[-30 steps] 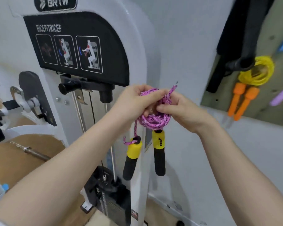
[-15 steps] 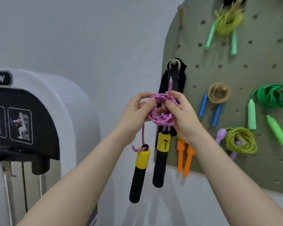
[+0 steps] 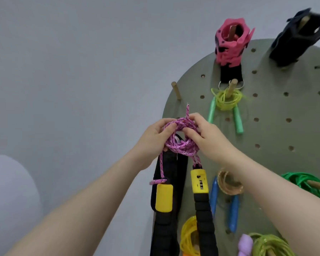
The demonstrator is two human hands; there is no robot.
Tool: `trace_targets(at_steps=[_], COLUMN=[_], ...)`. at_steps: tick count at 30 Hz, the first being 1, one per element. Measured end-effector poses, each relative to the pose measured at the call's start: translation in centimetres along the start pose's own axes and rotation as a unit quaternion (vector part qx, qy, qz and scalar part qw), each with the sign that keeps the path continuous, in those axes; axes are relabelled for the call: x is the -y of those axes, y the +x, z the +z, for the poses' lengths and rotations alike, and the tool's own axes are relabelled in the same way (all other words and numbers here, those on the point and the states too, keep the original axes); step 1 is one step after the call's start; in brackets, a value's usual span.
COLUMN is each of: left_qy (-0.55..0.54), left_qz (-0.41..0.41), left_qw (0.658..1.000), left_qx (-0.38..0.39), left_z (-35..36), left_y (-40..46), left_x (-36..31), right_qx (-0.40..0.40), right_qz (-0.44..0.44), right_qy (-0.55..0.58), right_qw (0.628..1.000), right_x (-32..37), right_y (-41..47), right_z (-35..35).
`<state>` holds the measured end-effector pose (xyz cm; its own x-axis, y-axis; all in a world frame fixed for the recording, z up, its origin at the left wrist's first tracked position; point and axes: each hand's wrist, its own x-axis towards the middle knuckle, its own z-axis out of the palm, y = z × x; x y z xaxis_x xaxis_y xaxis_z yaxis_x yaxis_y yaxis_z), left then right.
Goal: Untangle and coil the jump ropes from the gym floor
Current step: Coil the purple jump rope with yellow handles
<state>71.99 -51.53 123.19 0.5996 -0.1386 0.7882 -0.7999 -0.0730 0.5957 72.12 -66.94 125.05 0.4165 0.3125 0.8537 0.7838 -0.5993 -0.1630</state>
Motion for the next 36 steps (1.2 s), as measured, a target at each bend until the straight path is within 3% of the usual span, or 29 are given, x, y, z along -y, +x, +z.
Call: trace_targets(at_steps=[9,16,22,24,27,29,32,34,36], left_qy=[0.092,0.193,0.292,0.343,0.466,0.5,0.488,0.486,0.47], left_qz=[0.128,0.156,0.124,0.092,0.023,0.04,0.077,0.089,0.091], left_qw=[0.987,0.962,0.944,0.931,0.88,0.86,0.864,0.866,0.878], left_qx=[-0.036,-0.113,-0.086,-0.084,-0.091,-0.092,-0.094,-0.08,-0.021], left_z=[-2.2,-3.4,-2.2,-2.0,-2.1,-1.8,-1.3,-1.6,-2.1], left_y=[10.2,16.2,19.7,20.9,21.4,20.9,20.2,19.9,19.4], left_x=[-2.3,-1.9,1.2,2.7,4.9,6.1,7.4,7.8,7.7], right_qx=[-0.075,-0.113,-0.112,-0.117,-0.14,-0.154,-0.175,-0.146,-0.081], right_qz=[-0.1,-0.077,-0.008,0.033,0.056,0.033,-0.003,0.01,0.049], right_qy=[-0.108,-0.105,-0.149,-0.221,-0.369,-0.451,-0.501,-0.485,-0.413], right_qw=[0.986,0.985,0.982,0.968,0.917,0.878,0.848,0.862,0.906], right_x=[-0.4,-1.8,-6.1,-7.4,-7.7,-7.7,-8.5,-9.0,-9.2], right_y=[11.0,17.5,18.1,18.0,17.5,17.2,17.2,17.2,16.7], right_z=[-3.3,-1.8,-1.0,-0.4,1.2,2.4,2.7,2.5,2.5])
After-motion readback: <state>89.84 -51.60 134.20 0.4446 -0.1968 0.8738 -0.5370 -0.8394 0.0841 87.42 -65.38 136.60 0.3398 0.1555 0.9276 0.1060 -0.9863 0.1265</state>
